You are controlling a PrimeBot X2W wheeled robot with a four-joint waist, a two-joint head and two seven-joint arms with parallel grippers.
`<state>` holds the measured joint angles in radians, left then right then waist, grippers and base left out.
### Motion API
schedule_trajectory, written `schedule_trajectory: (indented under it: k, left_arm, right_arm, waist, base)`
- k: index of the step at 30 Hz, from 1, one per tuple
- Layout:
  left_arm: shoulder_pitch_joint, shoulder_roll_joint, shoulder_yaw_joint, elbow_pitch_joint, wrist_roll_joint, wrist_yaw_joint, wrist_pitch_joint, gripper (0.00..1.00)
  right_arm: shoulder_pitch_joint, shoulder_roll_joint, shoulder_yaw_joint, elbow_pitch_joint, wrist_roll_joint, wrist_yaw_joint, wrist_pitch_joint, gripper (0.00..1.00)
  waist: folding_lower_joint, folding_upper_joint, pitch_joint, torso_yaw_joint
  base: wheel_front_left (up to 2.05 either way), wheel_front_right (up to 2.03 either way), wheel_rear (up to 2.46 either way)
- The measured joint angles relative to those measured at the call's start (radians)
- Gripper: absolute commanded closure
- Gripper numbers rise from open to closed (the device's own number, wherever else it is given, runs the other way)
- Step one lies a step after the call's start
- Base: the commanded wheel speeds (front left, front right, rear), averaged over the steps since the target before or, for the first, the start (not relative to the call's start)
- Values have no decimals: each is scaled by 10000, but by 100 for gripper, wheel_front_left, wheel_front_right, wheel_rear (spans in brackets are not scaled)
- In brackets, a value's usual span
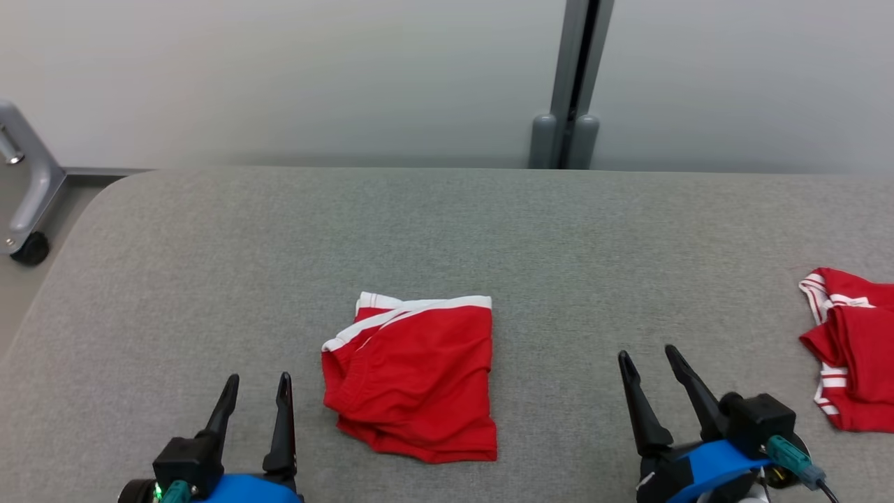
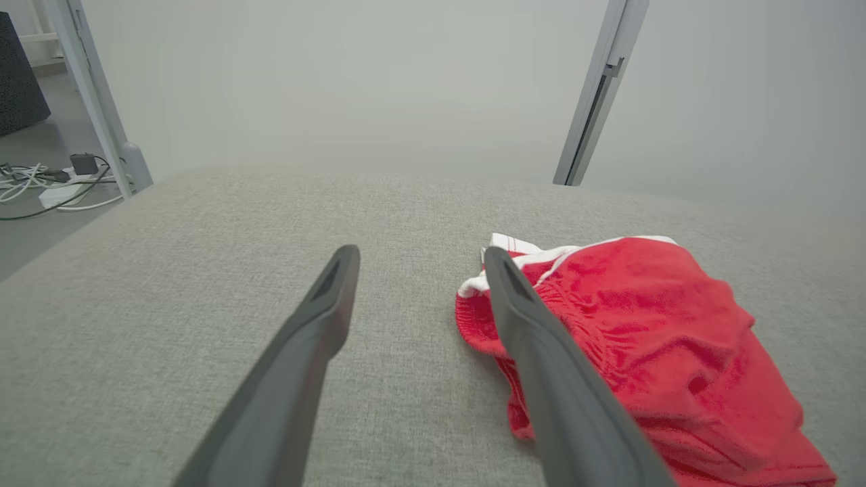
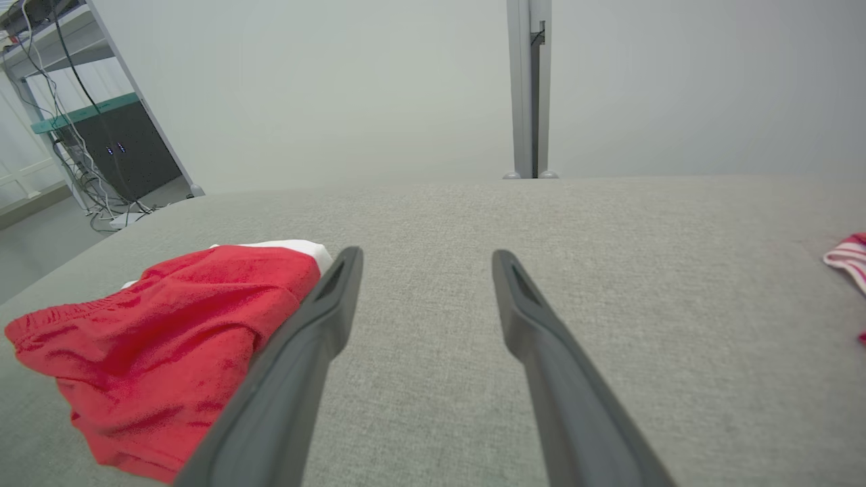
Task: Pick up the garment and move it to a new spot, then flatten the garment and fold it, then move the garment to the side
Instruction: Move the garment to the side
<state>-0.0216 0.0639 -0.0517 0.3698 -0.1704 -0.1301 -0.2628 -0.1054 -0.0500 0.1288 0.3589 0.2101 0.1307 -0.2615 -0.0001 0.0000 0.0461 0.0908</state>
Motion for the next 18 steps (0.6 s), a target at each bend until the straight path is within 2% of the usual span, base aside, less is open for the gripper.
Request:
schedule_trajectory:
  k: [8, 18]
  left_arm:
    - [496, -40, -332, 12, 142, 0, 0, 0]
    - [574, -63, -614, -6, 132, 0, 0, 0]
  right_arm:
    - [473, -4, -825, 476, 36, 0, 0, 0]
    - [556, 0, -738, 602, 36, 0, 0, 0]
  waist:
    - [1, 0, -306, -528]
    - [1, 0, -280, -633]
  base:
    - [0, 0, 0]
    - [0, 0, 0]
